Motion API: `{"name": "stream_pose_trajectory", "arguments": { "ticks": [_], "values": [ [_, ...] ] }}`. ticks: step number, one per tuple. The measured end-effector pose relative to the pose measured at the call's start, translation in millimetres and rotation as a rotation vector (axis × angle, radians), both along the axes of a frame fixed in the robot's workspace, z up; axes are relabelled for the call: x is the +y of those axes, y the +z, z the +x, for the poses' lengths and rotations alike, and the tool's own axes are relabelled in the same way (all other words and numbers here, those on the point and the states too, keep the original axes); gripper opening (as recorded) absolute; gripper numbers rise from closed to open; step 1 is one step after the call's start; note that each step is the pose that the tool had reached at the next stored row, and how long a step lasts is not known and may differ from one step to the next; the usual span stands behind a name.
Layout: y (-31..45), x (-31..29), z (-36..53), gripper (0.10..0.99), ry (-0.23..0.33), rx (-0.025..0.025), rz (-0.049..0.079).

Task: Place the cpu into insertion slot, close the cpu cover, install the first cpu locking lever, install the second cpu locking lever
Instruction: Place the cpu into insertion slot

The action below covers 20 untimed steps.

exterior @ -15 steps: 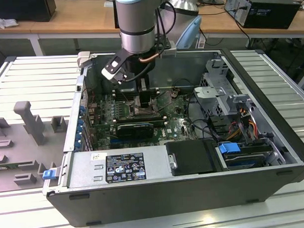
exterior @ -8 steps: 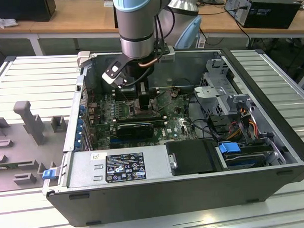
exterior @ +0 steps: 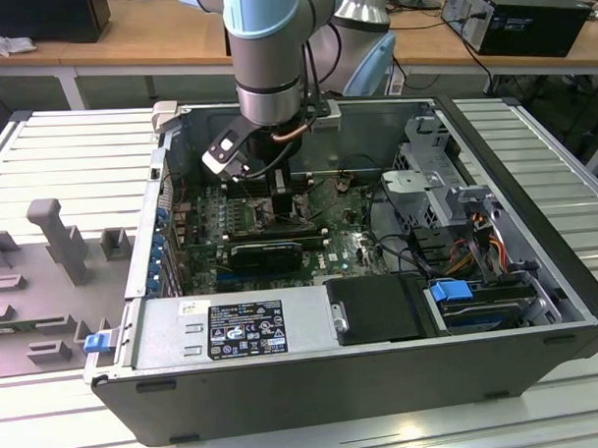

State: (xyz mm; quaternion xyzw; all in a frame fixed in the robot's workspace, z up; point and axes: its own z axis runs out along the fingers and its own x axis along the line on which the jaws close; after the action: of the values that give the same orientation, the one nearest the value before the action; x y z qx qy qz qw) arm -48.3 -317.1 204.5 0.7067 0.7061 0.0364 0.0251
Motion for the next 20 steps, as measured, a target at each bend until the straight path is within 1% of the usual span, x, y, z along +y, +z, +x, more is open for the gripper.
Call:
{"name": "stream_pose_trajectory", "arguments": {
  "ticks": [5, 11, 13, 14, 15, 17, 20],
  "values": [
    [-4.2, 0.2, 0.0, 0.529, -0.007, 0.0001, 0.000],
    [-4.4, 0.3, 0.0, 0.529, -0.008, 0.0001, 0.000],
    [-4.4, 0.3, 0.0, 0.545, -0.008, 0.0000, 0.000],
    [-4.4, 0.3, 0.0, 0.608, -0.008, 0.0000, 0.000],
    [-4.4, 0.3, 0.0, 0.608, -0.008, 0.0001, 0.000],
    [-4.0, 0.3, 0.0, 0.608, -0.008, 0.0000, 0.000],
    [0.4, 0.3, 0.0, 0.608, -0.008, 0.0000, 0.000]
  ]
}}
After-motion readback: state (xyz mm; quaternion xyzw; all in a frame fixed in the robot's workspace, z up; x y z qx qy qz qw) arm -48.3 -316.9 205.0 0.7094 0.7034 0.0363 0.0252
